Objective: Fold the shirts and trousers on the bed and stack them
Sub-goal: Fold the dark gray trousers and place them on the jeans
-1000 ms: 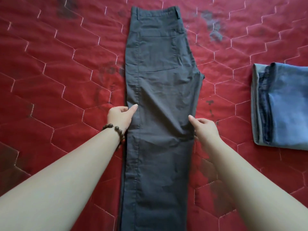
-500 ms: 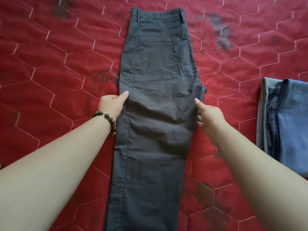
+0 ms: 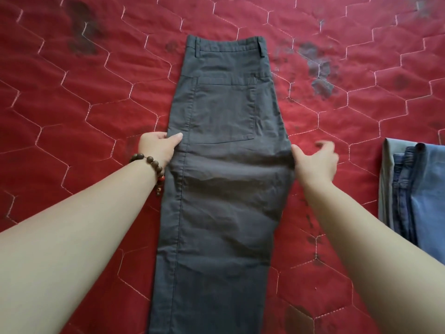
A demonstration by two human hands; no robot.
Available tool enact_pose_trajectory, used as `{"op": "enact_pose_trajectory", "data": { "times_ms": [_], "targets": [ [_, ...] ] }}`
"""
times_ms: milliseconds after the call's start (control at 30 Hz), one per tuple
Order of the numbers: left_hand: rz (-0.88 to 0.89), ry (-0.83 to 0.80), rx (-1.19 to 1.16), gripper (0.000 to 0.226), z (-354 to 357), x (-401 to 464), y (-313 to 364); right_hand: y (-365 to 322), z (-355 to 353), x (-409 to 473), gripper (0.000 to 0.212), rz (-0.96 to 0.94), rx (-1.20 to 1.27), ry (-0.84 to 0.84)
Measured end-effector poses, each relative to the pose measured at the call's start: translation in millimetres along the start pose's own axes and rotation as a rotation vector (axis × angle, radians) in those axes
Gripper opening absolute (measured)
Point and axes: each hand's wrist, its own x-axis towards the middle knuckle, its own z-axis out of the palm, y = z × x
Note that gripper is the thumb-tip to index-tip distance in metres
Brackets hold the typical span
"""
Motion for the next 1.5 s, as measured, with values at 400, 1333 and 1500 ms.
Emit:
{"op": "enact_pose_trajectory", "data": {
  "times_ms": [400,1333,1500],
  "targets": [
    [0.852,-0.116,1.034,0.056,54.3,-7.7,21.1,-38.0,75.5,-12.3,0.047,-0.992,-0.528,-0.247],
    [0.84,-0.08,1.169,0.073,62.3,40.2,24.8,-173.8,149.1,104.2,0.052,-1.439,-0.742,-0.43],
    [0.852,-0.072,1.149,0.075,62.8,40.8,21.8,-189.2,147.6,149.6,0.054,-1.066,-0.794,-0.065]
  ]
}}
